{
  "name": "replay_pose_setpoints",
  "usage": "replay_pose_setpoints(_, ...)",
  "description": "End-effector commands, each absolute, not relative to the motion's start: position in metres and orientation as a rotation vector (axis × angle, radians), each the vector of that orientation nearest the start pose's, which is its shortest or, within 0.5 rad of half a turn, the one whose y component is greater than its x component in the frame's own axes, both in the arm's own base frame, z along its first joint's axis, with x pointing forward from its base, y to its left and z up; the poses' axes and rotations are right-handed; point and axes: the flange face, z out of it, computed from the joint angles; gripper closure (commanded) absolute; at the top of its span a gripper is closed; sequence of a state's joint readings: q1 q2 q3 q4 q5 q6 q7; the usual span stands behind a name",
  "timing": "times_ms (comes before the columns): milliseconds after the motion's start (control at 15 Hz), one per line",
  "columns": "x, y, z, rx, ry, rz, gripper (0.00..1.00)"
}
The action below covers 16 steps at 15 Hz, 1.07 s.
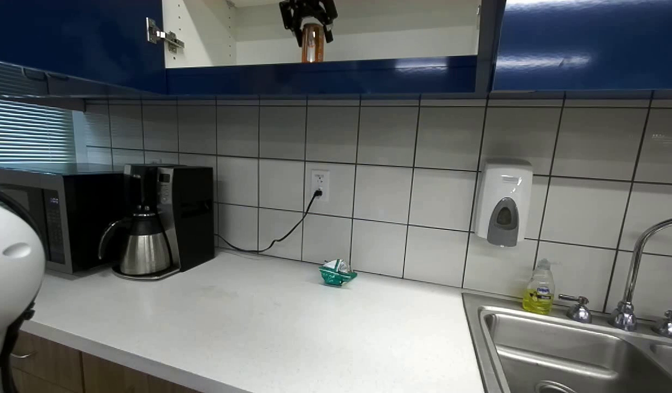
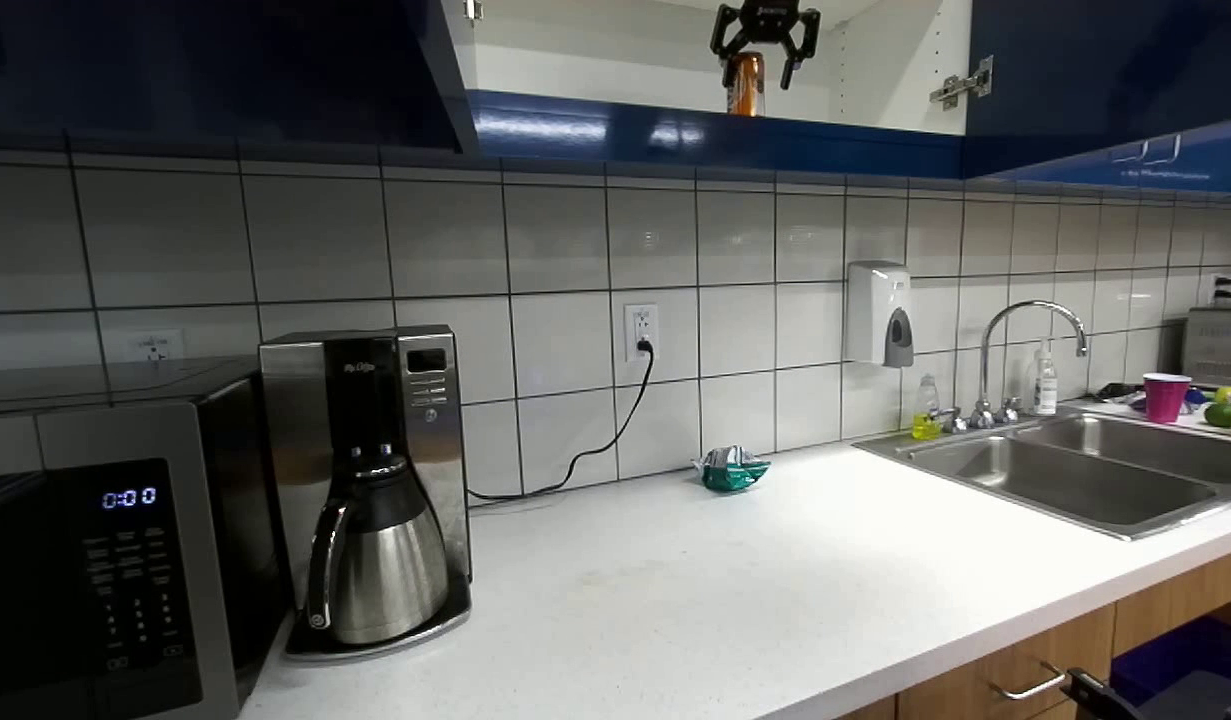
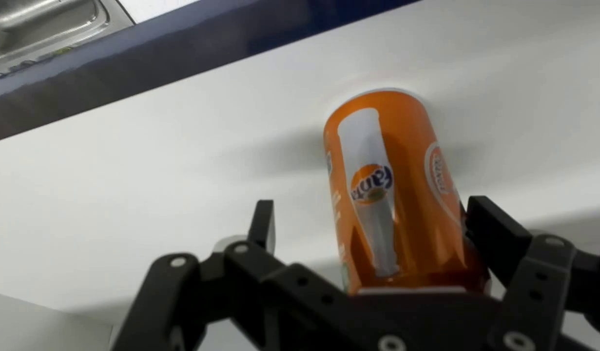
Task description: Move the can of fanta to the bottom shelf of the cabinet
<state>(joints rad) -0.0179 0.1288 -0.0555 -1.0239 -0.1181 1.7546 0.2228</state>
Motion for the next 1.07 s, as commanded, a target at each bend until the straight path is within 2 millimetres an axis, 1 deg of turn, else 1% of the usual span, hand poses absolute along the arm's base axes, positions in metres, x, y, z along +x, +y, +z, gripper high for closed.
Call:
replay_pose_setpoints(0,0.556,-0.056,0.829,-3.046,0.406,-0.923,0.0)
replay_pose_setpoints(267,0.551,-0.057,0.825,-3.054,0.38,-0.906,0.0)
replay_pose_setpoints(533,0.542,-0.055,0.823,-3.066,0.339,-0.899,0.0)
replay_pose_setpoints(800,0.522,-0.053,0.818,-3.068,0.273,-0.885,0.0)
replay_pose_setpoints(1000,0.499,-0.05,0.807,-3.059,0.228,-0.884,0.0)
